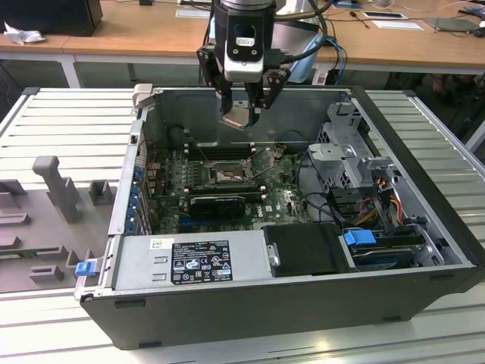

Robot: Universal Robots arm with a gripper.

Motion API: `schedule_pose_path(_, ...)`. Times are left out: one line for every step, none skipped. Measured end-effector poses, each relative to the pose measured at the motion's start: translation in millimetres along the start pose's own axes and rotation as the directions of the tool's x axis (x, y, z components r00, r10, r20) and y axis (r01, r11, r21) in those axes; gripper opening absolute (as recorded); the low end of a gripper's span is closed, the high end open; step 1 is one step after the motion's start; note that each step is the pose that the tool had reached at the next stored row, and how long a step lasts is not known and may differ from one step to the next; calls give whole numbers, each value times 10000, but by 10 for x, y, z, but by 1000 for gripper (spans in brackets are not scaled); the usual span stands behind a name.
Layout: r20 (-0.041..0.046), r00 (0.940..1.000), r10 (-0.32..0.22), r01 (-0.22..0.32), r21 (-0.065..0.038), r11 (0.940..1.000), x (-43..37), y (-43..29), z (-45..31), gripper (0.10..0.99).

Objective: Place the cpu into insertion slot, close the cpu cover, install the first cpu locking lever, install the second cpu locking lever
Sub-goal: 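Place the cpu into insertion slot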

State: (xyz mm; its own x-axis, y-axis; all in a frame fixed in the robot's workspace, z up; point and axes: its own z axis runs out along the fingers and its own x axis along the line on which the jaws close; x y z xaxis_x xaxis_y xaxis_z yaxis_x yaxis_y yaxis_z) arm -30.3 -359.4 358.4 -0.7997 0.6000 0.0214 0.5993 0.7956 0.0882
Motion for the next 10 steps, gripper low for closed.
schedule_pose_path(4, 10000, 35, -35, -1, 10000, 0, 0, 0, 529)
schedule_pose_path(7, 10000, 78, -78, -2, 10000, 0, 0, 0, 529)
schedule_pose_path(10, 9999, 114, -114, -3, 9999, 0, 0, 1, 529)
schedule_pose_path(17, 9998, 188, -188, -4, 9998, 0, 0, 1, 529)
schedule_pose_path(20, 9997, 235, -235, -5, 9997, 0, 0, 2, 529)
schedule_pose_path(24, 9996, 266, -266, -6, 9996, 0, 0, 2, 529)
schedule_pose_path(29, 9995, 321, -320, -7, 9995, 0, 0, 2, 529)
schedule_pose_path(32, 9994, 358, -358, -9, 9994, 0, 0, 3, 529)
schedule_pose_path(35, 9992, 393, -393, -9, 9992, 0, 0, 3, 529)
schedule_pose_path(39, 9990, 438, -438, -11, 9990, 0, 0, 3, 529)
